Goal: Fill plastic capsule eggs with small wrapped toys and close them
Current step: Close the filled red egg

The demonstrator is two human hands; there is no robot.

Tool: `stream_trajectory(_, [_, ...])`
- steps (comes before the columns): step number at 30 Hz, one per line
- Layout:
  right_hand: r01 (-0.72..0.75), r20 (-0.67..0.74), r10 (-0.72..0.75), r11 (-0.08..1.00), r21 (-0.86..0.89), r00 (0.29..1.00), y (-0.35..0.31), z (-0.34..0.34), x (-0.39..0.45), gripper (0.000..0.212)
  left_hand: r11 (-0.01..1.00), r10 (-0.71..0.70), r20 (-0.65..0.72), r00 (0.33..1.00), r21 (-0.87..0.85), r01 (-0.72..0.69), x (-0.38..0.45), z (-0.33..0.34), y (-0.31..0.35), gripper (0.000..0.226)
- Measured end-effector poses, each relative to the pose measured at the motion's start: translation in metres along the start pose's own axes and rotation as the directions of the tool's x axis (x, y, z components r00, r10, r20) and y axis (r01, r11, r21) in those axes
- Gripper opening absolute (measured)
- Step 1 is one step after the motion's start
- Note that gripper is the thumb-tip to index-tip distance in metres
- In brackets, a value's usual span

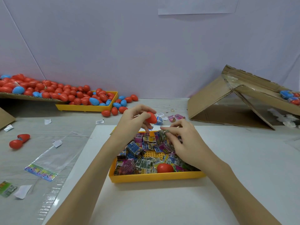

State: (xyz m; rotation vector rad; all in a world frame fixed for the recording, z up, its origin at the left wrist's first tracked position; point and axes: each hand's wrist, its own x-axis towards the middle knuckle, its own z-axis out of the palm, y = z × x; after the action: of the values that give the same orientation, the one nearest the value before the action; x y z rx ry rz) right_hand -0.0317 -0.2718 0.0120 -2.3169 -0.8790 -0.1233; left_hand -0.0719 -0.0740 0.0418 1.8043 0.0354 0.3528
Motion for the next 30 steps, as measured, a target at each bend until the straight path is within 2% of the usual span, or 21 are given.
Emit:
stream_trajectory(4, [-0.05,-0.07,0.081,0.934,0.355,0.994,-0.002,-0.007,0.001,0.019,1.0,-0.014,0.02,1.0,0.004,0.014,0.0,-0.002,0.001,0.021])
stream_trajectory(6, [-0.06,-0.08,0.111,0.88,0.471,0.991,-0.002,-0.01,0.0,0.023,1.0,-0.015,0.03,0.999,0.002,0.015,0.0,-0.002,0.002,0.021])
stream_trajectory(8, [-0.073,-0.081,0.125,0.88,0.469,0.989,0.001,-0.01,0.001,0.018,1.0,-0.019,0.039,0.999,0.008,0.019,-0.001,-0.002,0.003,0.021])
stream_trajectory(11, [-0.064,-0.1,0.103,0.941,0.333,0.99,0.002,-0.01,0.0,0.003,0.999,-0.035,0.081,0.996,0.037,0.033,-0.001,-0.003,0.003,0.022])
stream_trajectory(15, [-0.028,-0.132,0.053,0.981,0.19,0.99,0.001,-0.009,0.0,0.004,0.995,-0.055,0.136,0.989,0.094,0.042,-0.002,-0.004,0.002,0.022])
stream_trajectory(17, [-0.037,-0.153,0.073,0.973,0.226,0.985,0.001,-0.011,0.001,0.005,0.994,-0.06,0.143,0.988,0.095,0.046,-0.002,-0.005,0.001,0.019])
stream_trajectory(21, [-0.052,-0.162,0.137,0.894,0.446,0.977,0.003,-0.017,0.001,0.013,0.998,-0.037,0.18,0.983,0.066,0.025,-0.002,-0.005,0.0,0.015])
stream_trajectory(24, [-0.049,-0.187,0.183,0.828,0.558,0.965,0.003,-0.019,0.002,0.025,0.999,0.028,0.243,0.97,0.033,-0.037,-0.004,-0.006,0.0,0.023])
stream_trajectory(30, [-0.008,-0.238,0.159,0.846,0.534,0.958,0.002,-0.02,0.003,0.031,0.995,0.071,0.314,0.947,0.05,-0.091,-0.004,-0.006,-0.001,0.03])
